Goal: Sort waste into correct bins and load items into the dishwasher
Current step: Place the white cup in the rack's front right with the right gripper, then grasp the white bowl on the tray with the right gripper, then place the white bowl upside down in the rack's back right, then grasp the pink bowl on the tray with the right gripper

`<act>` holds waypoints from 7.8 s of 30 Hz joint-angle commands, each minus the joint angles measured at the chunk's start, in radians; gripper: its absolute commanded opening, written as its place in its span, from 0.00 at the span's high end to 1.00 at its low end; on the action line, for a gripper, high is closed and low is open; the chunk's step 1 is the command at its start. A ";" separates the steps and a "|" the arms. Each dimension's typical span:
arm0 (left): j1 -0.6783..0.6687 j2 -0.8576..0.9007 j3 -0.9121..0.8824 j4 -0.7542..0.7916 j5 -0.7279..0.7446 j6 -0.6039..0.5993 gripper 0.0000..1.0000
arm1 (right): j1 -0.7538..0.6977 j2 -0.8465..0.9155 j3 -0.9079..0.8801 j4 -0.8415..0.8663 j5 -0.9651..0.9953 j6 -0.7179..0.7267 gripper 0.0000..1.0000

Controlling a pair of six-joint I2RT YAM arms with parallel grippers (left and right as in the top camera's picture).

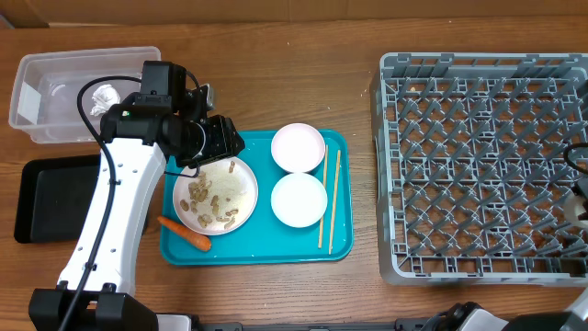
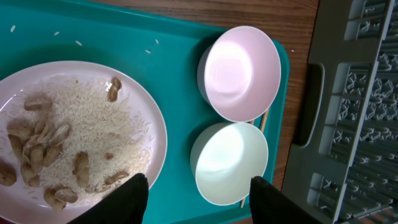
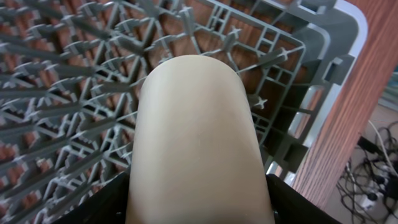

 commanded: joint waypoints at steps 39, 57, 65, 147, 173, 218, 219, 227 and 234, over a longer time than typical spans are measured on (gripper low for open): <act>0.000 -0.022 0.011 -0.056 -0.126 0.041 0.30 | 0.069 0.077 0.088 -0.026 -0.406 -0.137 0.22; 0.109 -0.022 0.011 -0.152 -0.312 -0.084 0.22 | 1.062 0.138 0.105 0.132 -0.358 -0.298 0.27; 0.181 -0.022 0.011 -0.180 -0.300 -0.071 0.20 | 1.252 0.373 0.095 0.190 -0.317 -0.170 0.44; 0.181 -0.022 0.011 -0.165 -0.315 -0.044 0.19 | 0.867 0.225 0.399 0.158 0.703 -0.038 0.96; 0.181 -0.022 0.011 -0.144 -0.309 -0.037 0.20 | 0.476 0.614 0.270 0.381 1.114 -0.073 0.96; 0.181 -0.022 0.011 -0.159 -0.307 -0.030 0.18 | 0.920 0.392 0.488 0.112 -0.198 -0.161 0.44; 0.181 -0.022 0.011 -0.159 -0.307 -0.030 0.18 | 0.953 0.395 0.476 0.132 -0.228 -0.161 0.42; 0.181 -0.022 0.011 -0.159 -0.307 -0.030 0.17 | 1.161 0.477 0.328 0.272 -0.244 -0.099 0.43; 0.181 -0.022 0.011 -0.159 -0.307 -0.030 0.17 | 1.178 0.605 0.288 0.310 -0.240 -0.076 0.51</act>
